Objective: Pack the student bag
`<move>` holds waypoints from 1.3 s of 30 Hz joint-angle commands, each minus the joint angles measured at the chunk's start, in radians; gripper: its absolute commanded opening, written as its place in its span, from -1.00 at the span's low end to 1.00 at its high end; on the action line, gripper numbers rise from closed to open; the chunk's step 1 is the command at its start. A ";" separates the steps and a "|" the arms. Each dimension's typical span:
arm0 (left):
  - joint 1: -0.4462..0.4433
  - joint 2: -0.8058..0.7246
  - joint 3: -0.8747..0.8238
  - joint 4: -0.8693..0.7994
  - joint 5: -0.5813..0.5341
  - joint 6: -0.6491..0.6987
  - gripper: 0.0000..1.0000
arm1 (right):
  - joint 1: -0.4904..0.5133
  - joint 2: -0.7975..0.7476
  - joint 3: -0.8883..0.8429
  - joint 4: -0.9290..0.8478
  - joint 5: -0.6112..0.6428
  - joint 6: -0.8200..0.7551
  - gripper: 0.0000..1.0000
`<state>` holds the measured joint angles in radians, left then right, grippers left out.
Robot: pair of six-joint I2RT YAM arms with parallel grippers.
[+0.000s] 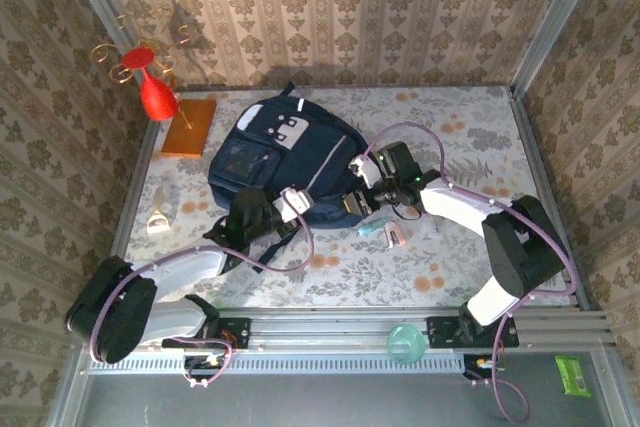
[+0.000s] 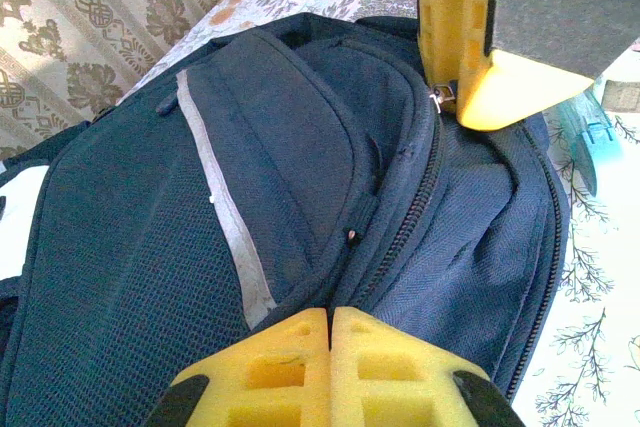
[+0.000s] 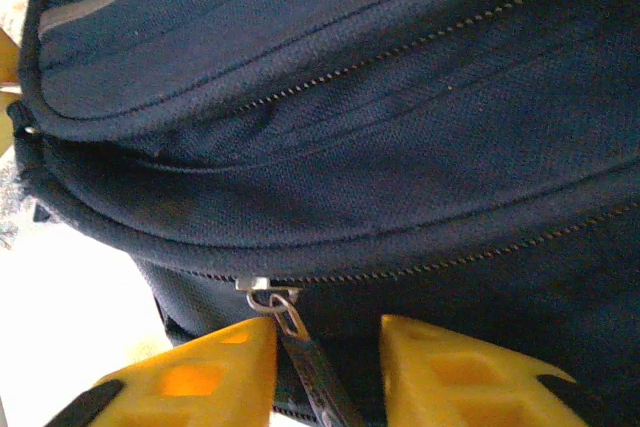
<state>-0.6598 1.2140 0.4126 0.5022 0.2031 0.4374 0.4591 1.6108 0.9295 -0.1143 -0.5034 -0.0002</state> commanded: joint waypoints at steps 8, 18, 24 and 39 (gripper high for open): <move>0.018 0.012 0.009 0.062 -0.061 -0.039 -1.00 | -0.009 -0.098 -0.118 0.085 0.042 0.071 -0.96; 0.040 -0.058 -0.002 0.057 0.081 -0.086 -0.51 | 0.016 -0.261 -0.181 0.113 0.133 0.256 -1.00; -0.108 -0.075 0.068 -0.067 0.075 0.077 0.01 | 0.049 -0.280 -0.170 0.131 0.112 0.293 -1.00; -0.209 0.240 0.319 -0.168 -0.005 0.243 -0.13 | 0.066 -0.287 -0.149 0.163 0.080 0.337 -1.00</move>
<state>-0.8646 1.4399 0.7040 0.3630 0.2131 0.6518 0.5152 1.3632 0.7506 -0.0021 -0.3809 0.3168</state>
